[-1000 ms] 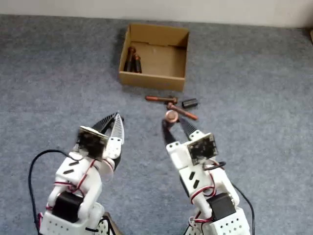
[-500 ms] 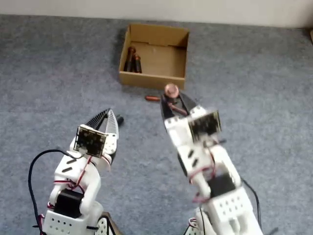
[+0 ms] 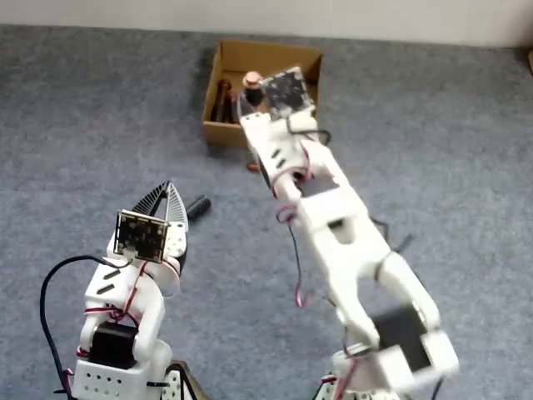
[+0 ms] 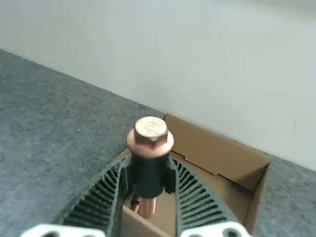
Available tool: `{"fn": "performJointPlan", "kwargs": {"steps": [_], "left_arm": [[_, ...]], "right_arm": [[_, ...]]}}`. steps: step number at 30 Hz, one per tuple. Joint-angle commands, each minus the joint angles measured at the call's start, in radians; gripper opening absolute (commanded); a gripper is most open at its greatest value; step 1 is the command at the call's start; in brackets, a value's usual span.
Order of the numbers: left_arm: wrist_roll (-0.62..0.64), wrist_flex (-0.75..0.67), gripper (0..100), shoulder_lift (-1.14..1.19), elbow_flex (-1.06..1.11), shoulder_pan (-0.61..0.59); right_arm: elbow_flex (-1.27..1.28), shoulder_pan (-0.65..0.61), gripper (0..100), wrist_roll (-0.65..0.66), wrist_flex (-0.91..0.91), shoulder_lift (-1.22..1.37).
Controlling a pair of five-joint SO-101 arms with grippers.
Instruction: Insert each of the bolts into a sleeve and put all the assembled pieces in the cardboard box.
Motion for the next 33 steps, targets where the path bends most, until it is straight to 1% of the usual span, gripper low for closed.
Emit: {"fn": "performJointPlan", "kwargs": {"steps": [1,5,11,24,31,33], "left_arm": [[-0.012,0.003,1,-0.001,-0.042,-0.007],[-0.012,0.003,1,-0.001,-0.042,-0.007],[-0.012,0.003,1,-0.001,-0.045,-0.005],[-0.012,0.003,1,-0.001,-0.045,-0.004],[-0.012,0.003,1,-0.001,-0.045,-0.004],[-0.012,0.003,1,-0.001,-0.045,-0.004]], "right_arm": [[-0.157,0.005,0.5,0.003,-0.058,0.137],[-0.231,0.007,0.5,0.003,-0.058,0.265],[-0.243,0.008,0.5,0.003,-0.058,0.384],[-0.249,0.019,0.7,0.003,-0.058,0.406],[-0.389,0.019,0.7,0.002,-0.05,0.518],[-0.426,0.019,0.7,-0.026,-0.05,0.544]]}}
